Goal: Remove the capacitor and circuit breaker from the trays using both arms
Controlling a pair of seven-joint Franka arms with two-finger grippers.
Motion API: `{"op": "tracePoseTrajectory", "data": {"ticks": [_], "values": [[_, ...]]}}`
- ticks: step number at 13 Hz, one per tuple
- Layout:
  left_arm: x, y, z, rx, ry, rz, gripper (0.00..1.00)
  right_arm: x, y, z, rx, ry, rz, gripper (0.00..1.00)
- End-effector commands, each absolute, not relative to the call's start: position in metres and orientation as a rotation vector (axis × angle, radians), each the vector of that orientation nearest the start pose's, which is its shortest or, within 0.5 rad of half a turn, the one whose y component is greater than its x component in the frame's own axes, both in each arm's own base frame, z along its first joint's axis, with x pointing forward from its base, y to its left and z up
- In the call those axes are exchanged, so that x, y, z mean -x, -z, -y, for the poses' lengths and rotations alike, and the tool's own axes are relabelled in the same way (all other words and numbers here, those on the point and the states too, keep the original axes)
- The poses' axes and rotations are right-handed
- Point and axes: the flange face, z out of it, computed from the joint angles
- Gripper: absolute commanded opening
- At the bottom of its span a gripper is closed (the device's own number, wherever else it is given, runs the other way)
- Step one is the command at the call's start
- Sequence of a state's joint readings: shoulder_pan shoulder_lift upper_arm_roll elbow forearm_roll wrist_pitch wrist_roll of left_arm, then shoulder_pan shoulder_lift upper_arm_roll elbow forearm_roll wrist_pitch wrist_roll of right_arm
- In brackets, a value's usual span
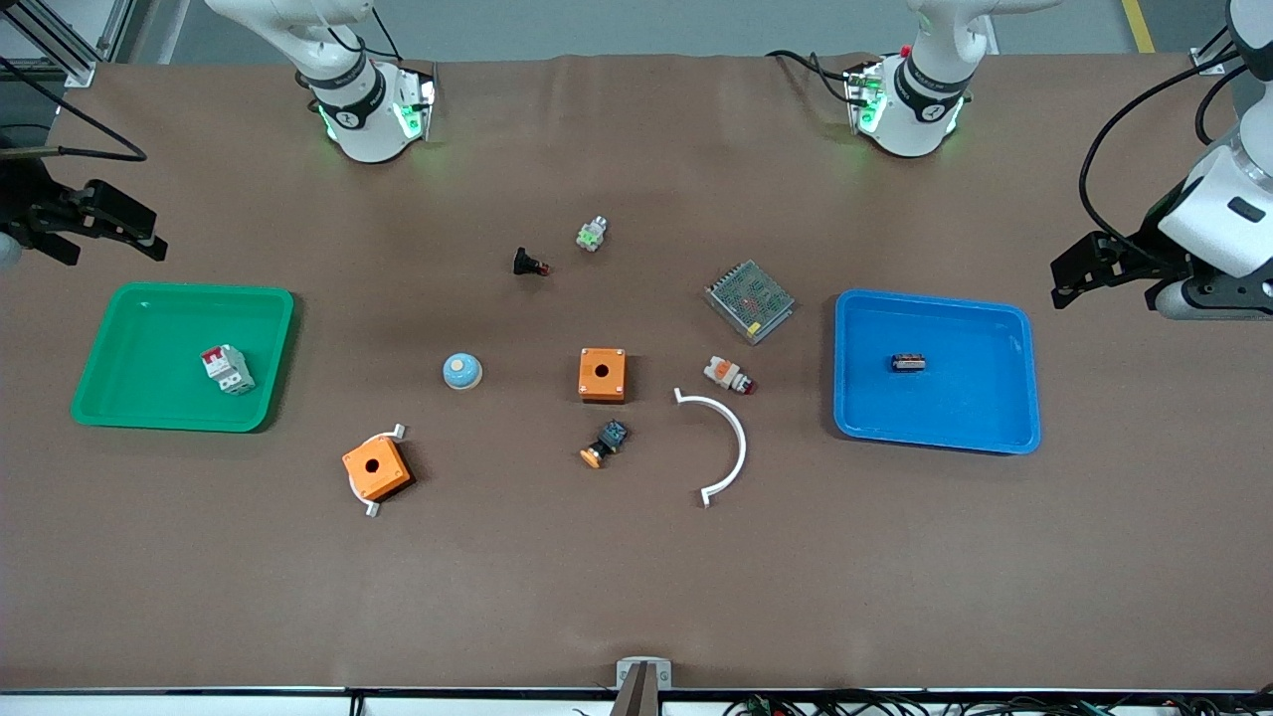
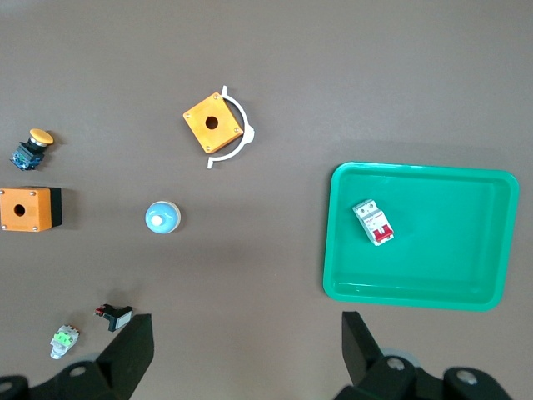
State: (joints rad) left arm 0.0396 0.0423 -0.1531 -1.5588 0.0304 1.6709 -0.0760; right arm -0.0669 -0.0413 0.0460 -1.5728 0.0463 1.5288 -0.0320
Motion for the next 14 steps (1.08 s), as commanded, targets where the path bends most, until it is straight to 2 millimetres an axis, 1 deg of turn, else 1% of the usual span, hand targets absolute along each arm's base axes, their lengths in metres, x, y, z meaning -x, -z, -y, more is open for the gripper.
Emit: {"op": "tracePoseTrajectory", "data": {"ticks": [1,2,4,5,6,7,8,9,10,11,12,14], "values": [[-0.577,-0.628,0.064,3.141,0.139,0.03,1.0,-0.526,-0.646,0.01,3.118,-0.009,0.011,1.0],[-0.58,-0.63,0.064,3.15,0.126,0.025,1.0,-0.526,-0.646,0.014,3.116,-0.008,0.002,1.0],[-0.58,-0.626,0.065,3.14,0.106,0.015,1.0,-0.526,-0.645,0.016,3.116,-0.011,-0.003,1.0],[-0.58,-0.619,0.065,3.14,0.079,0.005,1.0,-0.527,-0.643,0.018,3.116,-0.015,-0.003,1.0],[-0.581,-0.603,0.071,3.145,0.024,-0.005,1.0,-0.529,-0.635,0.026,3.116,-0.027,-0.001,1.0],[-0.587,-0.578,0.068,3.154,-0.092,0.003,1.0,-0.53,-0.624,0.041,3.116,-0.025,0.021,1.0],[-0.584,-0.557,0.071,3.164,-0.232,0.002,1.0,-0.532,-0.609,0.054,3.115,-0.017,0.055,1.0],[-0.585,-0.537,0.073,3.16,-0.299,-0.003,1.0,-0.534,-0.593,0.067,3.115,-0.013,0.077,1.0],[-0.581,-0.513,0.073,3.149,-0.368,-0.029,1.0,-0.538,-0.577,0.076,3.135,-0.033,0.117,1.0],[-0.579,-0.488,0.074,3.149,-0.399,-0.096,1.0,-0.546,-0.553,0.082,3.164,-0.089,0.149,1.0],[-0.573,-0.457,0.074,3.148,-0.414,-0.126,1.0,-0.551,-0.529,0.089,3.173,-0.106,0.153,1.0],[-0.564,-0.406,0.074,3.144,-0.42,-0.134,1.0,-0.555,-0.476,0.116,3.167,-0.087,0.248,1.0]]}}
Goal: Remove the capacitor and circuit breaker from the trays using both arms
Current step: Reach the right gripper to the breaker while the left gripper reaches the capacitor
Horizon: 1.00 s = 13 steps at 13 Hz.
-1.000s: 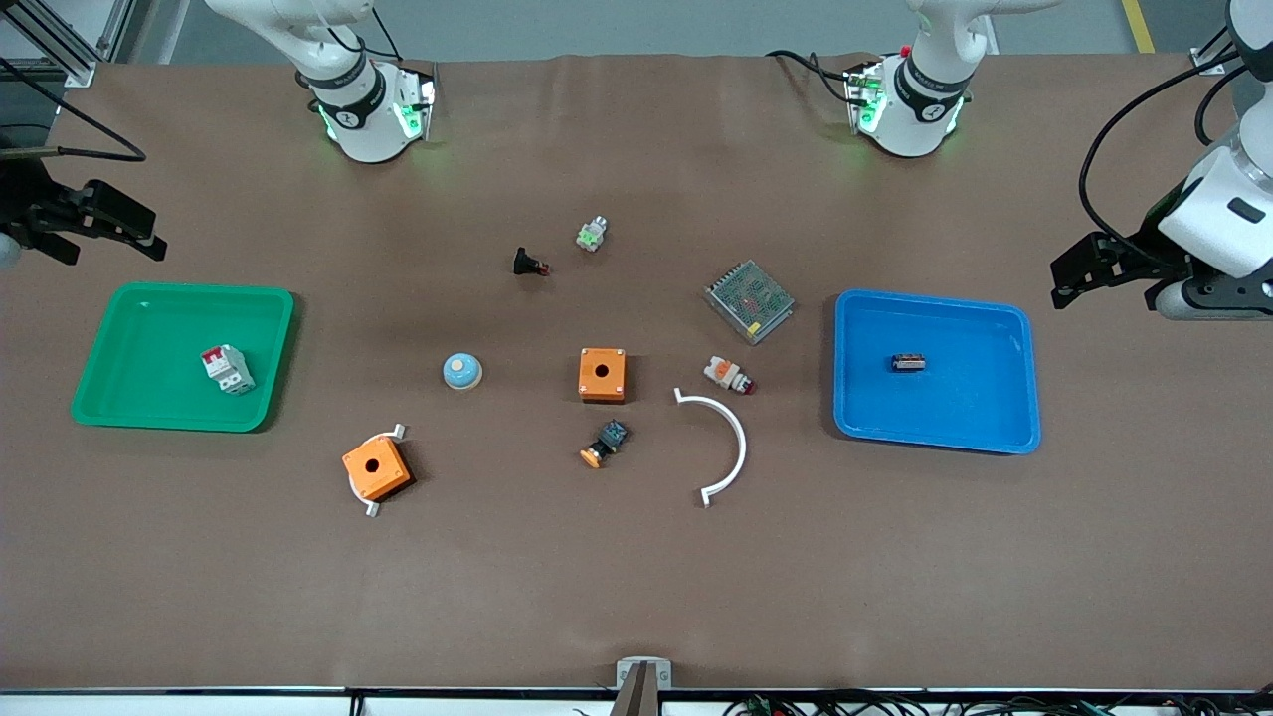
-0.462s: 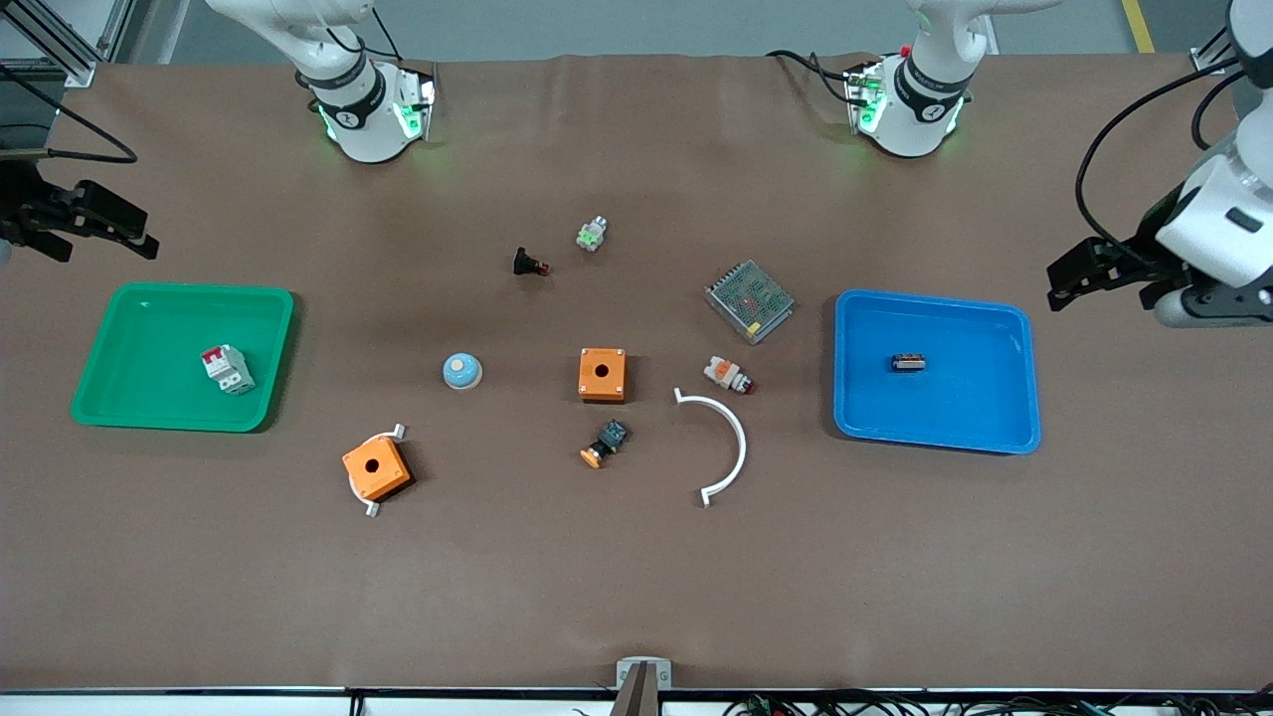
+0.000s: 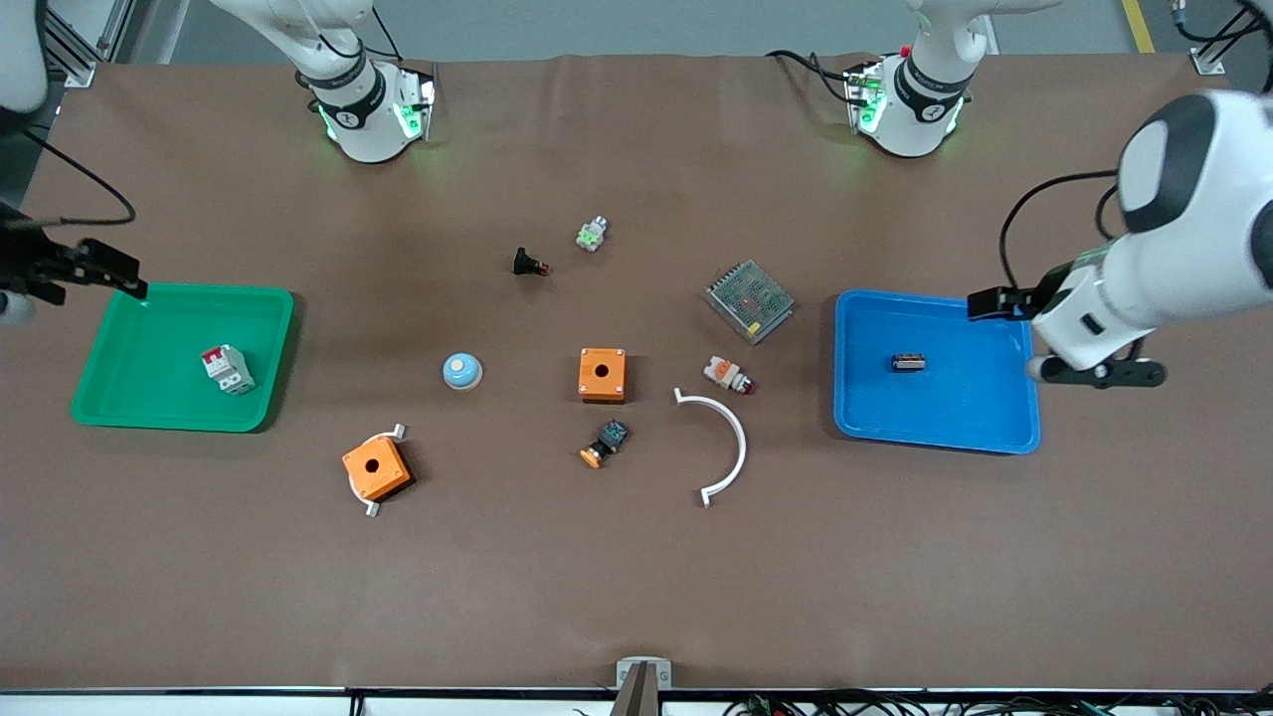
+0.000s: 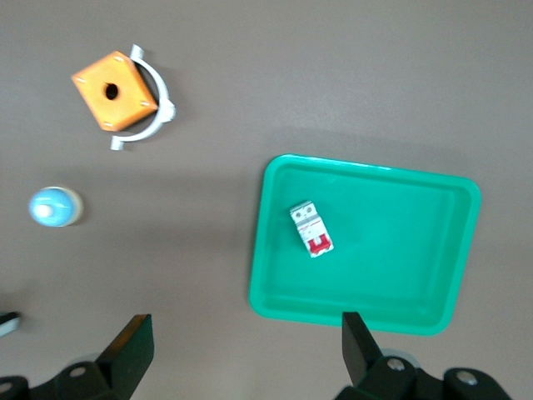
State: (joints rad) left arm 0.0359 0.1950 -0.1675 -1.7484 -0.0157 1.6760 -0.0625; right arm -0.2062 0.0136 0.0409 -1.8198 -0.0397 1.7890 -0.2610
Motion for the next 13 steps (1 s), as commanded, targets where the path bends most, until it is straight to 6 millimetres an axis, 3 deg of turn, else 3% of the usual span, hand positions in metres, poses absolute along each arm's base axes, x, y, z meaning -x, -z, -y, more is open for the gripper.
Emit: {"op": "tracePoseTrajectory", "data": {"ticks": [1,3,6,8,10,12,13], "values": [[-0.557,-0.374,0.073,3.142,-0.419,-0.149,1.0,-0.557,-0.444,0.129,3.159,-0.091,0.278,1.0],[-0.546,-0.313,0.074,3.147,-0.412,-0.16,1.0,-0.562,-0.392,0.149,3.125,-0.156,0.34,0.99],[-0.537,-0.243,0.084,3.131,-0.424,-0.218,1.0,-0.562,-0.349,0.149,3.095,-0.218,0.375,0.97],[-0.537,-0.2,0.088,3.128,-0.416,-0.247,1.0,-0.557,-0.321,0.145,3.106,-0.149,0.488,0.97],[-0.535,-0.174,0.09,3.125,-0.413,-0.267,1.0,-0.555,-0.301,0.149,3.113,-0.149,0.604,0.96],[-0.534,-0.166,0.087,3.092,-0.419,-0.312,1.0,-0.557,-0.288,0.149,3.12,-0.166,0.661,0.96],[-0.534,-0.164,0.085,3.085,-0.424,-0.311,0.95,-0.556,-0.279,0.15,3.119,-0.185,0.683,0.96]]}}
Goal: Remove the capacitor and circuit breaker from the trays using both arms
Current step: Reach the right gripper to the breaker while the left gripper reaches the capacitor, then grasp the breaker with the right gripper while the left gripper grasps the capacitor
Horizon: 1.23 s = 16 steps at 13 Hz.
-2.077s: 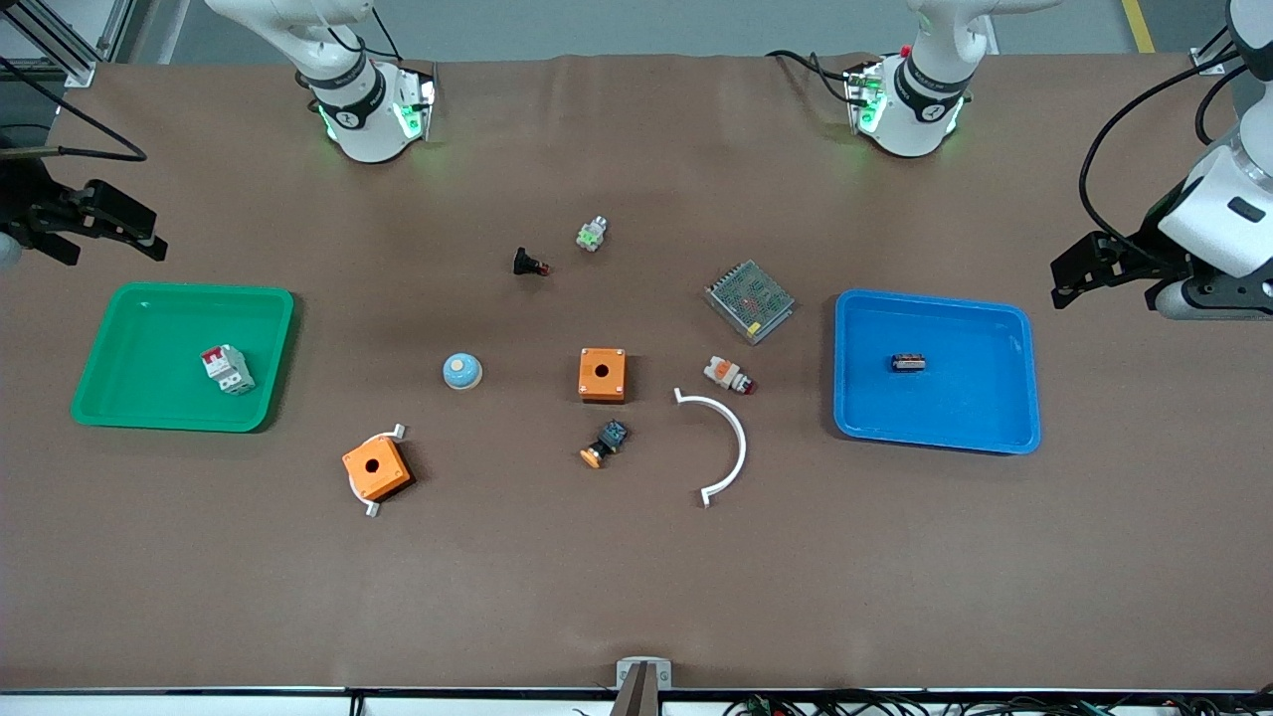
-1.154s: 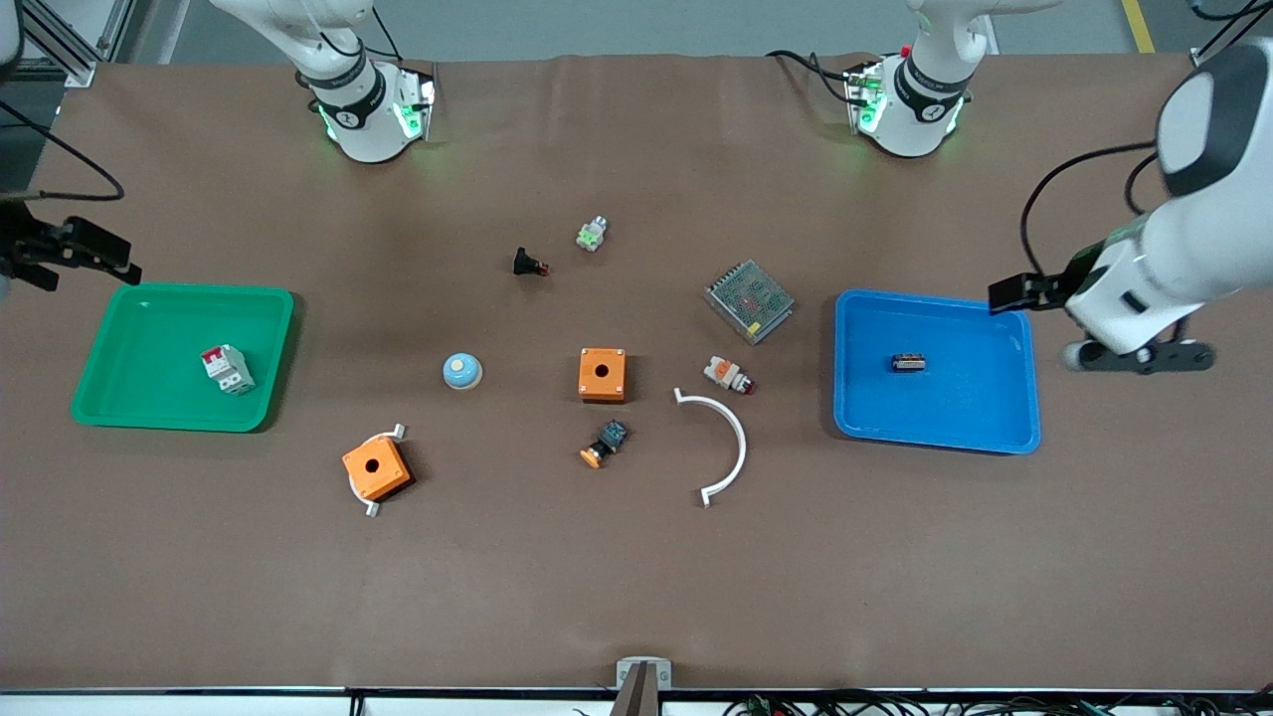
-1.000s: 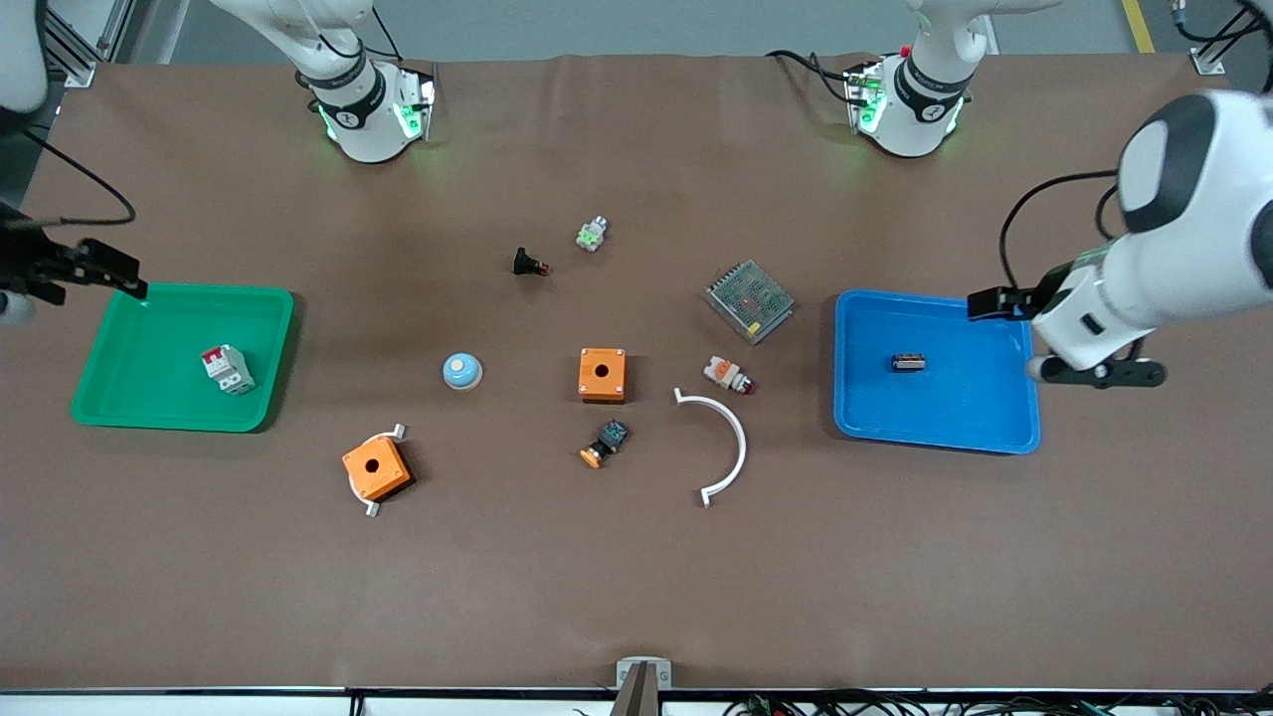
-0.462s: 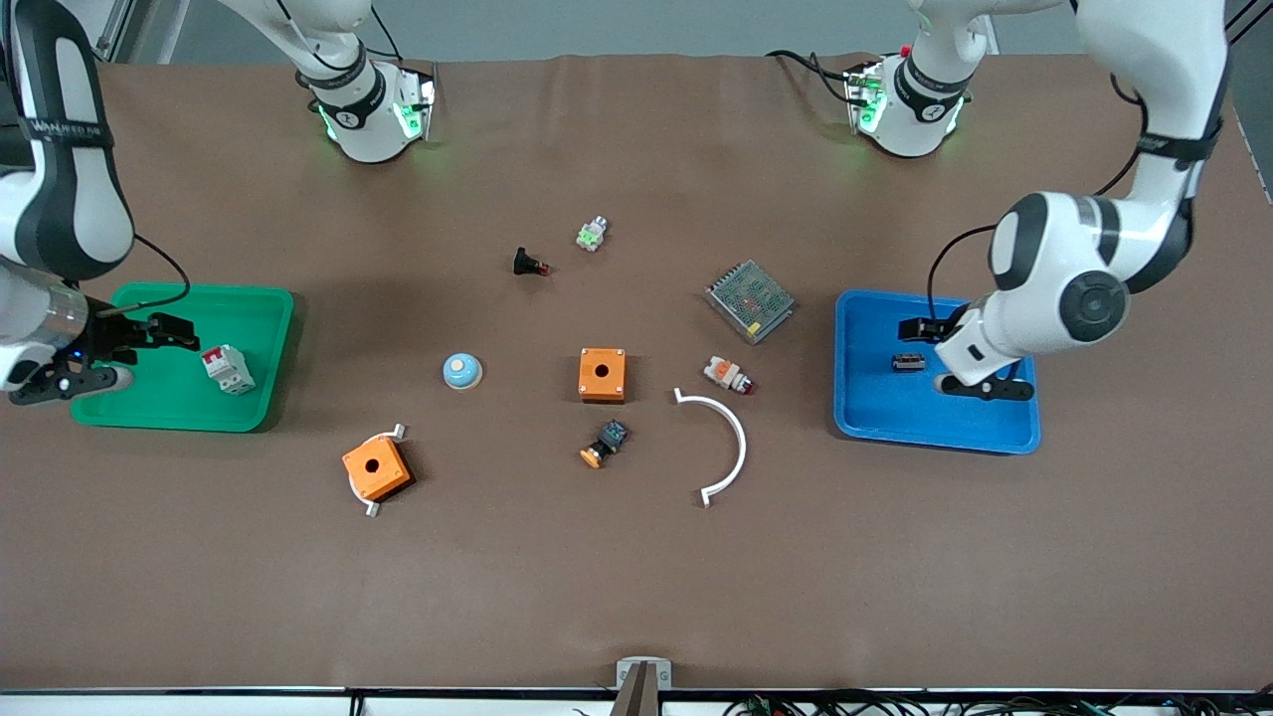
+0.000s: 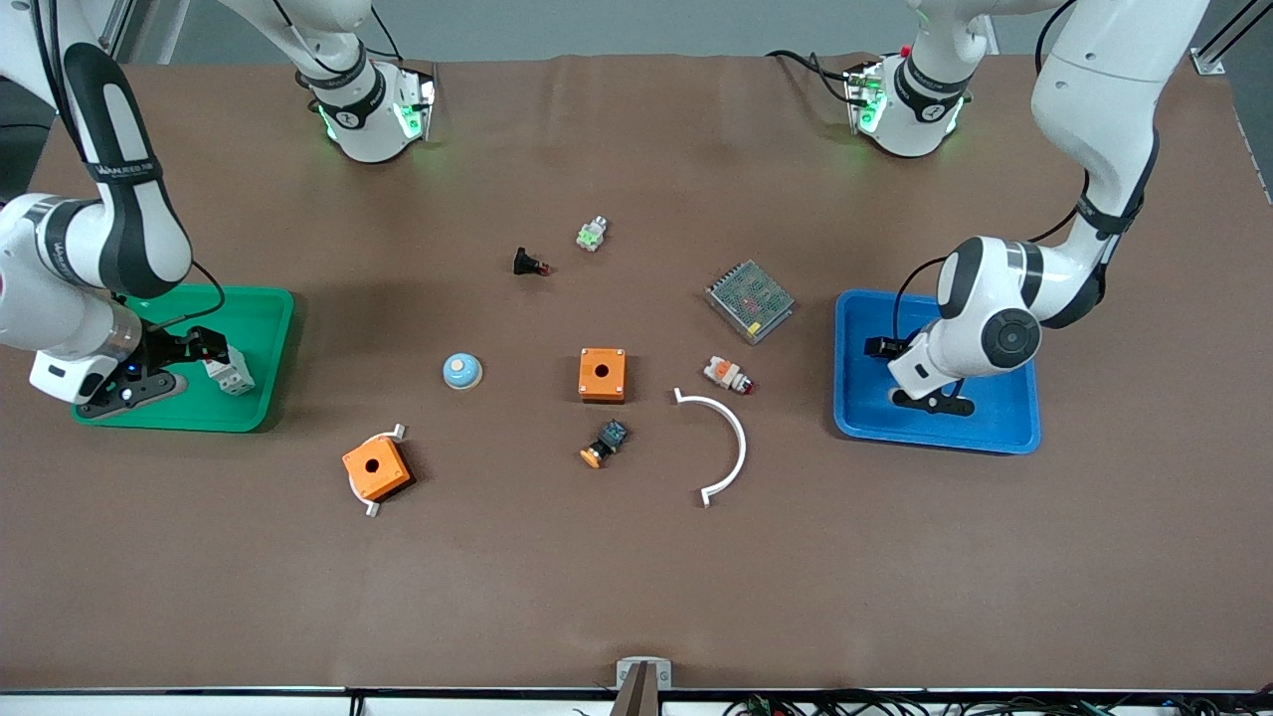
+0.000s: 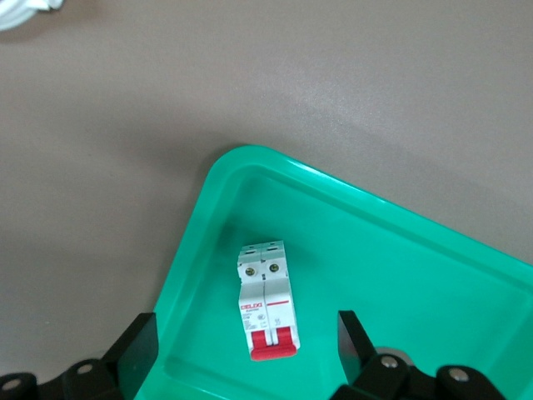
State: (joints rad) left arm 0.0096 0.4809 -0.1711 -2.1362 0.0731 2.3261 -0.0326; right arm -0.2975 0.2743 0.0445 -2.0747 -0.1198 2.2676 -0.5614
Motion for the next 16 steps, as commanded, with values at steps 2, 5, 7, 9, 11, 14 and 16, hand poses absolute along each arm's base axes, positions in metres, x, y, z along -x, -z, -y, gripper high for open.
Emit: {"op": "tracePoseTrajectory", "data": {"ticks": [2,5,7,9,11,14,16], "values": [[-0.534,-0.166,0.087,3.082,-0.431,-0.286,0.76,-0.556,-0.263,0.153,3.124,-0.203,0.713,0.97],[-0.536,-0.172,0.086,3.071,-0.464,-0.285,0.47,-0.551,-0.239,0.164,3.101,-0.225,0.761,0.98],[-0.545,-0.181,0.089,3.064,-0.48,-0.283,0.3,-0.541,-0.223,0.168,3.1,-0.196,0.776,0.97],[-0.56,-0.198,0.094,3.064,-0.46,-0.281,0.13,-0.534,-0.203,0.171,3.093,-0.216,0.812,0.86],[-0.585,-0.229,0.128,3.086,-0.373,-0.225,0.09,-0.529,-0.194,0.173,3.079,-0.229,0.836,0.69],[-0.617,-0.256,0.221,3.185,-0.273,0.048,0.08,-0.528,-0.198,0.172,3.078,-0.237,0.839,0.06],[-0.631,-0.265,0.273,3.207,-0.214,0.238,0.08,-0.531,-0.22,0.168,3.082,-0.258,0.843,0.0]]}}
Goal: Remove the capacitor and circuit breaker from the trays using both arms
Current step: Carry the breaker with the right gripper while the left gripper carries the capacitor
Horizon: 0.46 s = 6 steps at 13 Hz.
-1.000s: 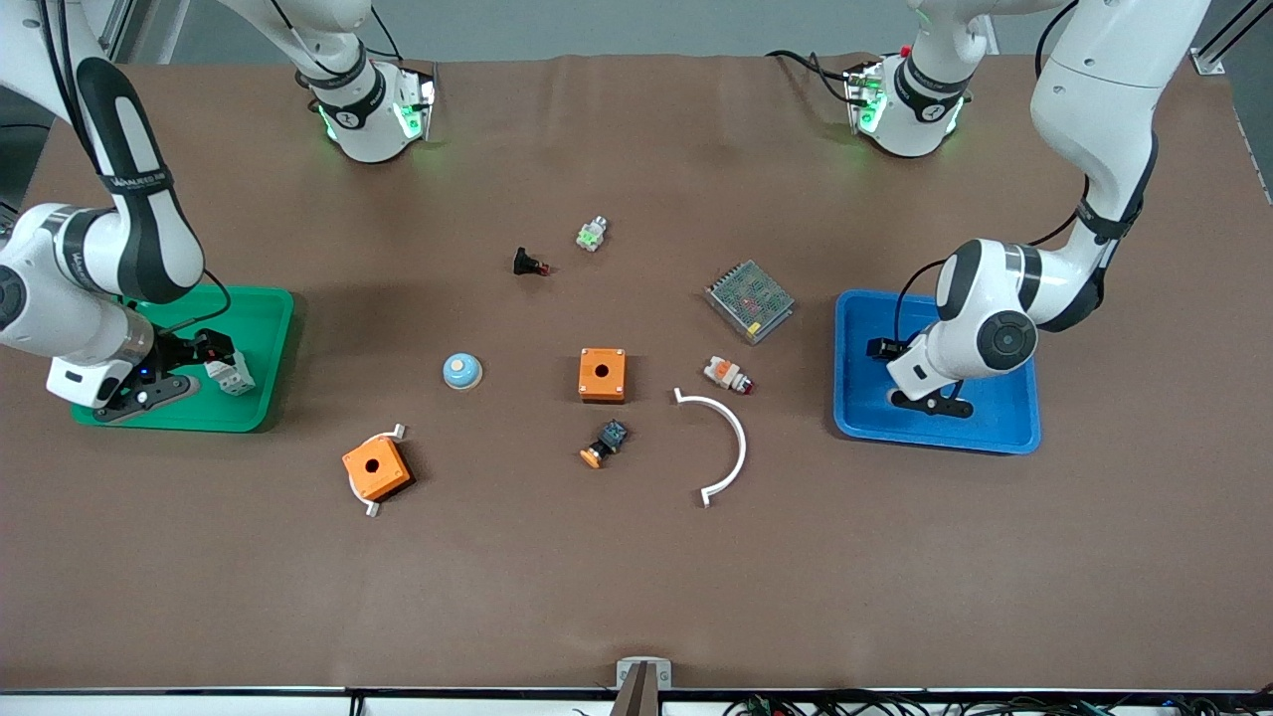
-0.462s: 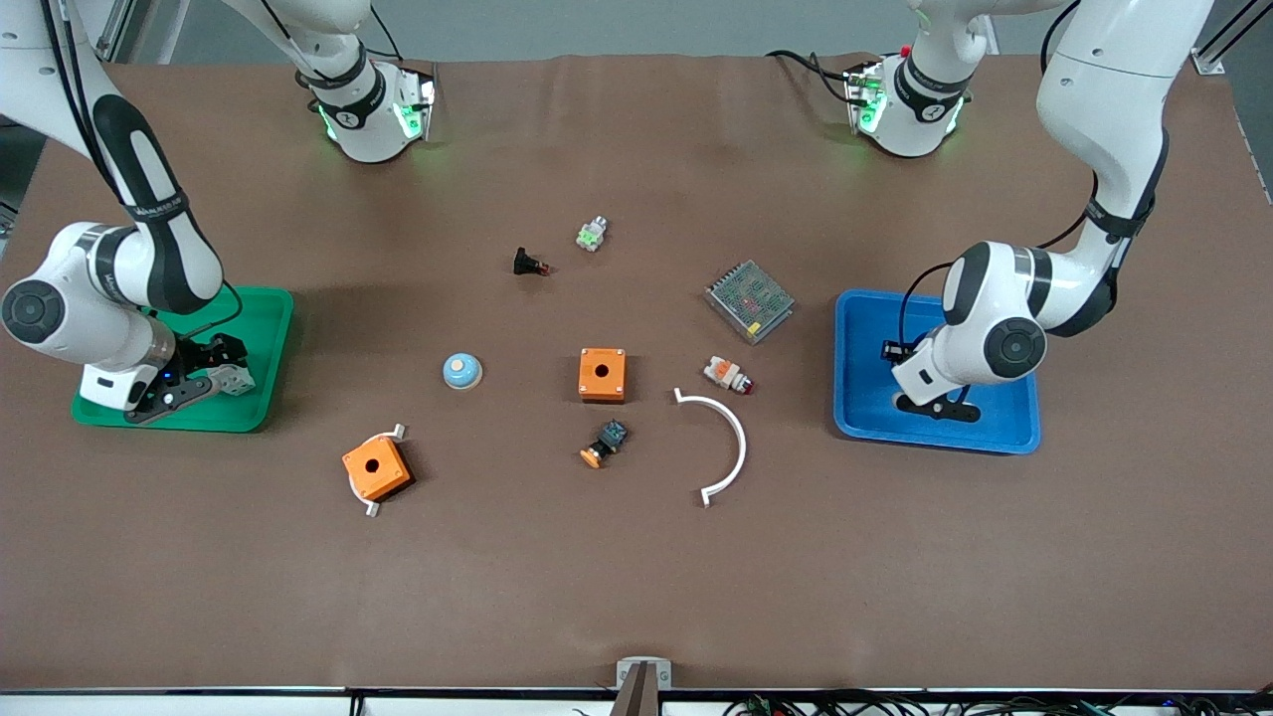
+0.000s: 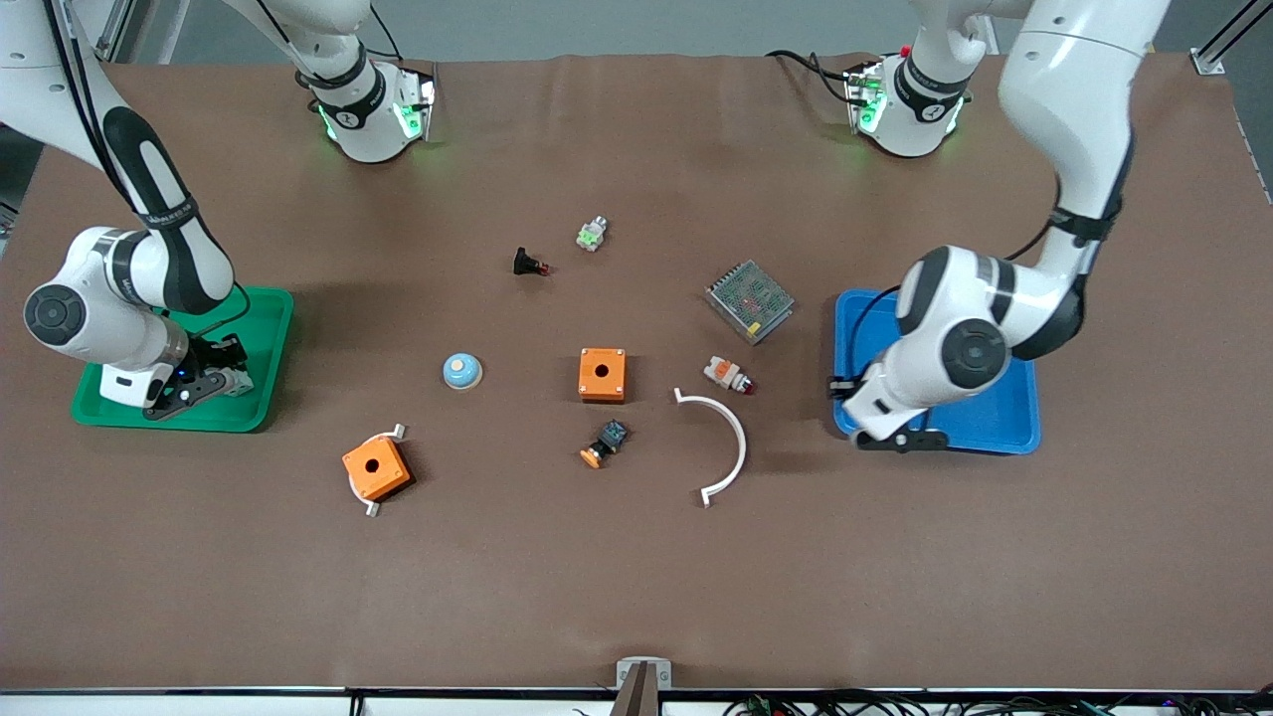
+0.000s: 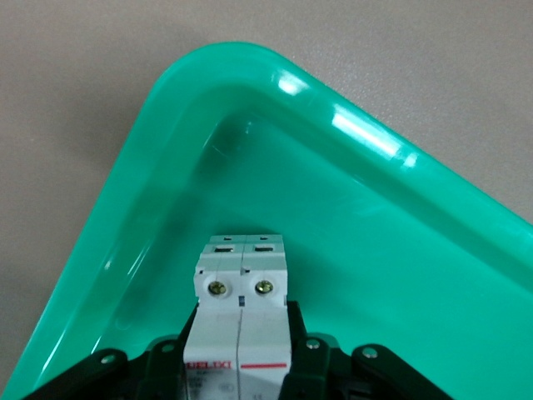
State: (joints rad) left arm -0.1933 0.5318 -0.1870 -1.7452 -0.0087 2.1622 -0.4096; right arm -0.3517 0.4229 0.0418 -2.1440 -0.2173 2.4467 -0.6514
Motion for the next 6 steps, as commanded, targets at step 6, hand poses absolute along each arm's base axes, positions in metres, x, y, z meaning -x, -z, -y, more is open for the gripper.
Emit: {"op": "tracePoseTrajectory", "data": {"ticks": [6], "values": [[-0.615,-0.224,0.401,3.297,-0.028,0.607,0.12,-0.563,-0.339,0.045,3.147,-0.208,0.608,0.0]]}}
